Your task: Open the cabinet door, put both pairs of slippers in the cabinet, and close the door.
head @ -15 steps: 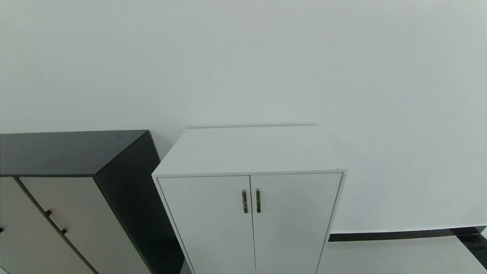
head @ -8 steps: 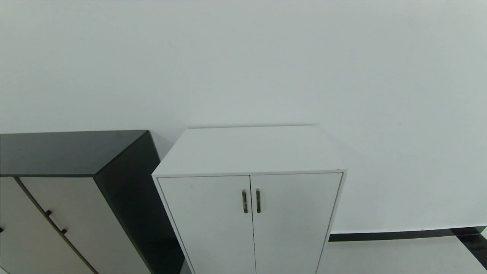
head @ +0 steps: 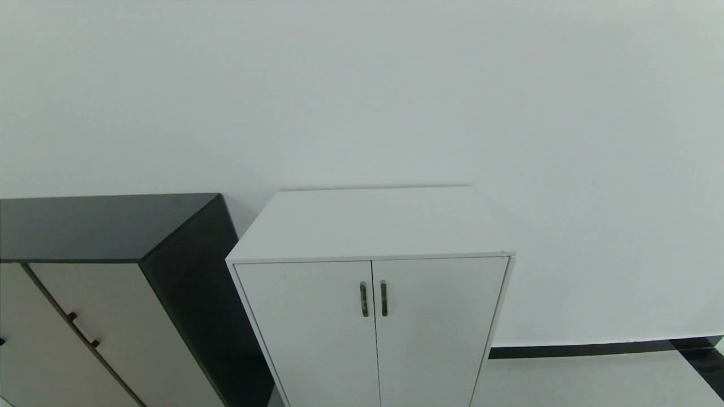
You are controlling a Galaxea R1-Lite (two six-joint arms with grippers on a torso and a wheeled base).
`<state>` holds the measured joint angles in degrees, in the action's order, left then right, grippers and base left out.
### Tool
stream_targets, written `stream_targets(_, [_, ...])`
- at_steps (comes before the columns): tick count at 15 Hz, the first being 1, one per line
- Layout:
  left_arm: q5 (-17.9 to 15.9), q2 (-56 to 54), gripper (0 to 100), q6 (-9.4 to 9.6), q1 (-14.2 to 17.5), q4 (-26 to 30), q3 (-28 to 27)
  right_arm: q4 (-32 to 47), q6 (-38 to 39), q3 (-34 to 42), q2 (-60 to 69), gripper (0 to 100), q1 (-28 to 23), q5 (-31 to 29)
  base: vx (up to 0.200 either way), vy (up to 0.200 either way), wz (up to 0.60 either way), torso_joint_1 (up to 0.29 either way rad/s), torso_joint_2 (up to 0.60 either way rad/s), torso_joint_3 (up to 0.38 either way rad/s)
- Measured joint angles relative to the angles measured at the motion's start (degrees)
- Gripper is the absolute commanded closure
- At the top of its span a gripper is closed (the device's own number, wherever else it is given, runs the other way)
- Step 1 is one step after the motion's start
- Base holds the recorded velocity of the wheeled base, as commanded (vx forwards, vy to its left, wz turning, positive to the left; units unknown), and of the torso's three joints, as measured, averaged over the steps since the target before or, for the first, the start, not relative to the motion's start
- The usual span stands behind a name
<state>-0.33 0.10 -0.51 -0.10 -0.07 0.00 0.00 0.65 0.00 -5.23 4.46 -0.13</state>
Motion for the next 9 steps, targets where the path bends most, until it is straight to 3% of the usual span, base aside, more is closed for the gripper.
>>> stream_targets(9, [0.0,0.0,100,0.0,0.0,0.0,0.0,0.0,-0.05,0.0,0.16,100,0.0,0.04,0.0,0.0,0.0,0.0,0.0,0.0])
